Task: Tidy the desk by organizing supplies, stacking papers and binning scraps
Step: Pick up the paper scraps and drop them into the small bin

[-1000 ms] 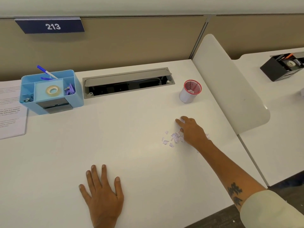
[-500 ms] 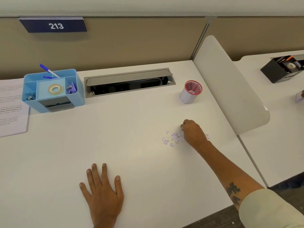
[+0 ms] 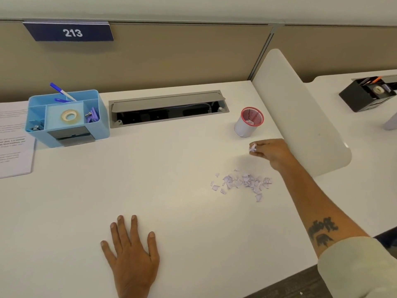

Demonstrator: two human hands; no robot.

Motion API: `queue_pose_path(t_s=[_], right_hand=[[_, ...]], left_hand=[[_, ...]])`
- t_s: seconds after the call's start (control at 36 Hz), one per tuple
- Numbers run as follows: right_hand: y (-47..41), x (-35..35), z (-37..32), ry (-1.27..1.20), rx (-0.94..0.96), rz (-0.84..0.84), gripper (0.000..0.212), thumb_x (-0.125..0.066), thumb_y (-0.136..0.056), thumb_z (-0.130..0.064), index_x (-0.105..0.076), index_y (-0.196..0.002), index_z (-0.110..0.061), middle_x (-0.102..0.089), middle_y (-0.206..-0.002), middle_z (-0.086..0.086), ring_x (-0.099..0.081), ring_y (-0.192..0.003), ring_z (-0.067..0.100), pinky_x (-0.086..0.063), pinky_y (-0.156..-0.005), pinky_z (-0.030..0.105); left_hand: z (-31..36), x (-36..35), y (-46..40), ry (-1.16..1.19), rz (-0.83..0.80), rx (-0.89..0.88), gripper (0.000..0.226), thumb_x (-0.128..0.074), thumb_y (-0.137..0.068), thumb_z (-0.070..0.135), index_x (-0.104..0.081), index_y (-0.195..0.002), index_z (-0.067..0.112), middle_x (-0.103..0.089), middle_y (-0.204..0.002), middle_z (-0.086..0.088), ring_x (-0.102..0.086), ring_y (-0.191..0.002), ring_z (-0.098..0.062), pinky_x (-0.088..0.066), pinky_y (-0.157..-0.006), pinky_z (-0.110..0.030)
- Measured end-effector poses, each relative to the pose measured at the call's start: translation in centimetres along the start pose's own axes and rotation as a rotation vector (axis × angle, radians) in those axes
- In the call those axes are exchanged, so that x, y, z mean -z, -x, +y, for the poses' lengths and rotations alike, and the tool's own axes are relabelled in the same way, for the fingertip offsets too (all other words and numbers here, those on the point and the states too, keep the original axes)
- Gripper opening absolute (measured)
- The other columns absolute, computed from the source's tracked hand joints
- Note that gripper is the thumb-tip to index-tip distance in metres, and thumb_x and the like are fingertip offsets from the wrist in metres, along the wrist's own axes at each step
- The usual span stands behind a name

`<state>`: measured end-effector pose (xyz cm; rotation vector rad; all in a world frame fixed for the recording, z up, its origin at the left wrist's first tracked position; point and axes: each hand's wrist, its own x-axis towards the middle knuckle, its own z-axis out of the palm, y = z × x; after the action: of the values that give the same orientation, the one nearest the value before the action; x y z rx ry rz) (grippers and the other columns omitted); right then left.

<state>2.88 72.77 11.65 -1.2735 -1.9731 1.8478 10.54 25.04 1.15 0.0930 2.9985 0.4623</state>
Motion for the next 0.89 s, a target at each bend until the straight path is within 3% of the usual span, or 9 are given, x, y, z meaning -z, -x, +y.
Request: queue_pose_path(t_s=[0.08,0.17,0.33,0.47,0.58,0.69,0.89], right_hand=[[-1.3,0.3,-2.5,-0.092,0.003,0.015,0.011,-0.071,-0.083,0.019,-0.07,-0.08,0.008,-0.074,-0.074,0.015,-0.07,-0.075,0.029,-0.066,-0.072,0.031],[-2.9,0.2,-4.9,-0.118,0.043,0.051,0.017,-0.071,-0.083,0.02,-0.069,-0.076,0.004,-0.073,-0.074,0.015,-0.074,-0.07,0.024,-0.066,-0.074,0.033],[-7.0,-0.8,-7.9,0.072,0.111,0.186,0.015,-0.077,-0.075,0.018,-0.076,-0.081,0.004,-0.072,-0.08,0.017,-0.072,-0.073,0.031,-0.062,-0.061,0.025],[-9.8,-1.3,-8.2,0.448,0.15,0.297,0.022,-0.087,-0.071,-0.008,-0.085,-0.092,-0.013,-0.08,-0.097,0.005,-0.076,-0.091,0.021,-0.064,-0.084,0.036],[-9.7,-1.8,-8.3,0.627,0.201,0.299,0.024,-0.081,-0.078,-0.01,-0.084,-0.102,-0.012,-0.08,-0.105,0.008,-0.074,-0.1,0.026,-0.062,-0.091,0.04],[-9.2,-2.1,-8.5,0.703,0.225,0.295,0.028,-0.084,-0.084,-0.024,-0.082,-0.109,-0.013,-0.079,-0.112,0.008,-0.073,-0.105,0.027,-0.06,-0.096,0.039],[-8.6,-2.0,-8.8,0.663,0.281,0.34,0.02,-0.079,-0.083,-0.015,-0.084,-0.102,-0.013,-0.08,-0.106,0.007,-0.073,-0.101,0.026,-0.062,-0.091,0.041]], left_hand=[[0.1,0.0,0.1,0.004,0.008,-0.001,0.078,-0.034,-0.101,0.056,-0.035,-0.169,0.019,-0.018,-0.182,-0.011,-0.013,-0.17,-0.032,-0.006,-0.134,-0.065],[0.2,-0.1,0.0,0.013,0.014,0.008,0.078,-0.034,-0.101,0.057,-0.036,-0.169,0.02,-0.019,-0.182,-0.011,-0.015,-0.17,-0.032,-0.007,-0.134,-0.066],[0.4,-0.3,-0.1,0.025,0.047,0.027,0.078,-0.036,-0.099,0.056,-0.041,-0.167,0.018,-0.025,-0.18,-0.013,-0.021,-0.168,-0.035,-0.01,-0.132,-0.069],[0.4,-0.4,-0.2,0.013,0.047,0.028,0.078,-0.036,-0.098,0.056,-0.042,-0.166,0.017,-0.027,-0.179,-0.014,-0.023,-0.167,-0.037,-0.011,-0.132,-0.069],[0.5,-0.4,-0.3,0.021,0.057,0.03,0.079,-0.037,-0.098,0.055,-0.044,-0.165,0.016,-0.028,-0.179,-0.015,-0.026,-0.166,-0.038,-0.012,-0.132,-0.069],[0.6,-0.3,-0.3,0.02,0.061,0.029,0.078,-0.037,-0.098,0.055,-0.045,-0.165,0.016,-0.029,-0.178,-0.015,-0.026,-0.166,-0.038,-0.012,-0.132,-0.069],[0.5,-0.3,-0.3,0.02,0.061,0.034,0.078,-0.037,-0.097,0.055,-0.046,-0.164,0.016,-0.03,-0.178,-0.016,-0.027,-0.165,-0.039,-0.013,-0.131,-0.07]])
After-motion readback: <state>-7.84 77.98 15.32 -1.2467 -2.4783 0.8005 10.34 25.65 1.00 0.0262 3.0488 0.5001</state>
